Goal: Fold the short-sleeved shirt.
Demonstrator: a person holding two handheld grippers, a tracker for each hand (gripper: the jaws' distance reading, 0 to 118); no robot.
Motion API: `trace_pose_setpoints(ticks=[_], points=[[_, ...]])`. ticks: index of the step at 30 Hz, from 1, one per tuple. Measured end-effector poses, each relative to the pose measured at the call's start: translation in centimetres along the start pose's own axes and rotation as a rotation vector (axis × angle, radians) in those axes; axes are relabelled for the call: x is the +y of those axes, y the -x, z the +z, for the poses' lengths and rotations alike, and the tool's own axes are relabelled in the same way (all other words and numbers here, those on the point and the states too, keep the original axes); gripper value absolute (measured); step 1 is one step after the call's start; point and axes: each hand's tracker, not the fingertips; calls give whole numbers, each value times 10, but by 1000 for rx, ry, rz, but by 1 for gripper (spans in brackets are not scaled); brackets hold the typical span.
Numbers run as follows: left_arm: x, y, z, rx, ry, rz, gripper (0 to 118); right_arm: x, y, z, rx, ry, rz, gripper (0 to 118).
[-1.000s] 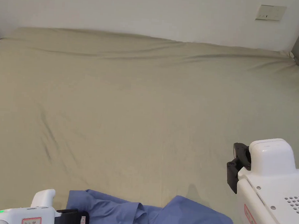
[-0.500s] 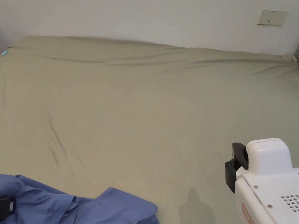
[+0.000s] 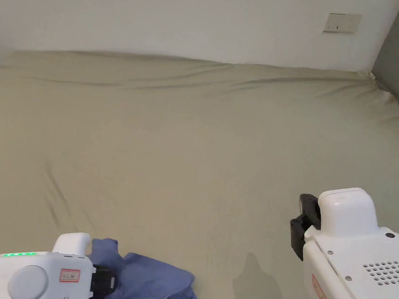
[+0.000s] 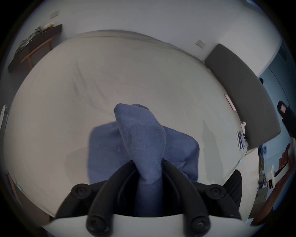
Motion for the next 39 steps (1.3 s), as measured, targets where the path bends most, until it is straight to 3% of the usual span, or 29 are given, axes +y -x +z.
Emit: trace_pose_setpoints(ticks=[5,10,12,13,14,15,17,20,22,25,26,28,32,39], points=[[-13,-44,-55,69,101,-129,11,-6,-9,-3,-16,17,-13,0],[-21,-72,-80,118,108,-143,19,-12,-15,-6,-22,32,-20,0],[-22,-75,-78,71,91,-111,41,-14,-16,-9,-24,37,-25,0],[-21,-76,-77,11,92,-86,62,-15,-17,-10,-24,40,-28,0],[-19,-76,-77,-88,104,-44,98,-15,-17,-11,-22,43,-32,0],[-19,-74,-74,-202,113,21,115,-16,-16,-12,-20,44,-36,0],[-18,-74,-65,-385,52,159,118,-16,-15,-13,-15,46,-41,0],[-14,-66,-48,-453,-9,206,118,-14,-14,-11,-10,43,-40,0],[-12,-53,-32,-424,-79,201,108,-13,-14,-8,-9,37,-31,0],[-11,-37,-11,-269,-175,149,25,-12,-15,-6,-14,32,-29,0],[-12,-33,-8,-207,-198,123,10,-12,-16,-6,-14,32,-33,0],[-19,-28,-8,-61,-248,52,4,-11,-15,-4,-13,27,-39,0],[-34,-40,-25,82,-256,-133,1,-11,-11,0,-10,23,-31,0],[-65,-90,-88,215,-181,-403,1,-13,-12,5,-12,30,-20,0]])
